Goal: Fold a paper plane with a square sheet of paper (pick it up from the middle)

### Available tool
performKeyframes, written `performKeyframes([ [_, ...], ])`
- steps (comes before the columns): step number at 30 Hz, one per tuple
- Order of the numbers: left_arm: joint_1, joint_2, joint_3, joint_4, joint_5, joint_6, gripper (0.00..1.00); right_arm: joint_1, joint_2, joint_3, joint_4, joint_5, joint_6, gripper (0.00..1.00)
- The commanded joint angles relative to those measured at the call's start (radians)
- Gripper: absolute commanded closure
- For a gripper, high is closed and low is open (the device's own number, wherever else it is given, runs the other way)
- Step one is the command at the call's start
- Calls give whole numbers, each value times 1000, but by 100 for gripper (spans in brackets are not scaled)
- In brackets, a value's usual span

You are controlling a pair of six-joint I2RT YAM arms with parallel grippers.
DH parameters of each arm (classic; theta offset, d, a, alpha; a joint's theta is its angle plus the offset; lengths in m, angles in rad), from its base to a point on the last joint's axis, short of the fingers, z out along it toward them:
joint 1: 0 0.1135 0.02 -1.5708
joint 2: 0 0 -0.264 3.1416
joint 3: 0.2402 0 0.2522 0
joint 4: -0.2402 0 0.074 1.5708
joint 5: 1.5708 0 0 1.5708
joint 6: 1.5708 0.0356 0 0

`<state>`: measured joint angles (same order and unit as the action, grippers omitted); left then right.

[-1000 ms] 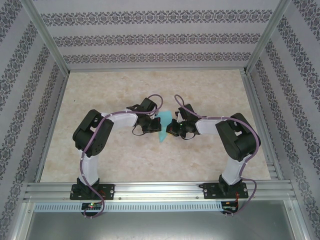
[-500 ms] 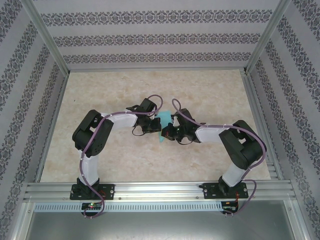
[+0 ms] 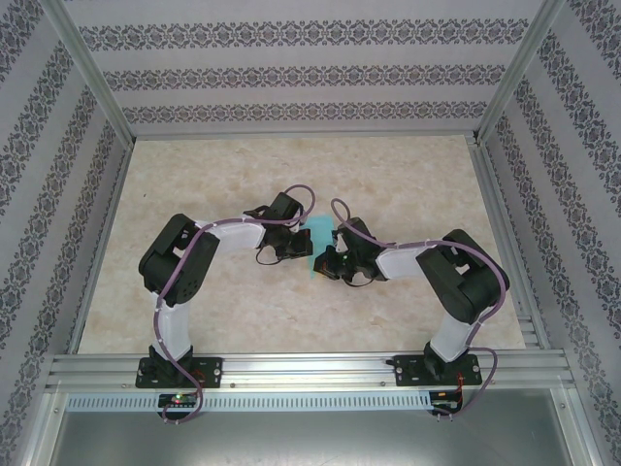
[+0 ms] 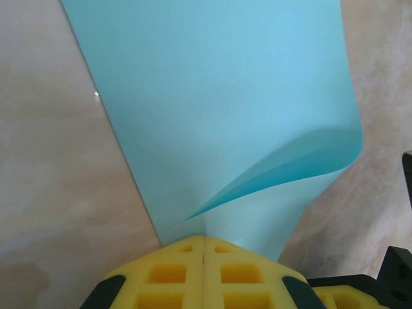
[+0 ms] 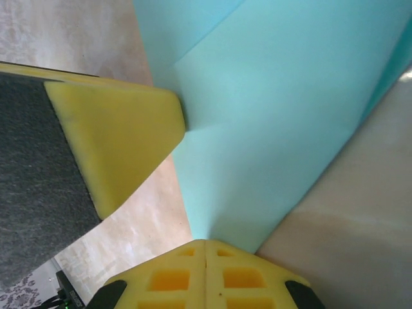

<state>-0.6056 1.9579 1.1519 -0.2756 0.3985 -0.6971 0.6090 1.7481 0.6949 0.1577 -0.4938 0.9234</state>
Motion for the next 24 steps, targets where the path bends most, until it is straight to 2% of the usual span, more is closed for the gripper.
performKeyframes([
  [1, -17, 33, -56, -48, -45, -21, 99, 10, 35, -23, -12, 22, -11, 96],
  [11, -18, 29, -59, -51, -52, -26, 99, 38, -66, 5, -74, 27, -48, 95],
  [24, -17, 25, -60, -50, -53, -29, 99, 57, 18, 36, -133, 34, -62, 95],
])
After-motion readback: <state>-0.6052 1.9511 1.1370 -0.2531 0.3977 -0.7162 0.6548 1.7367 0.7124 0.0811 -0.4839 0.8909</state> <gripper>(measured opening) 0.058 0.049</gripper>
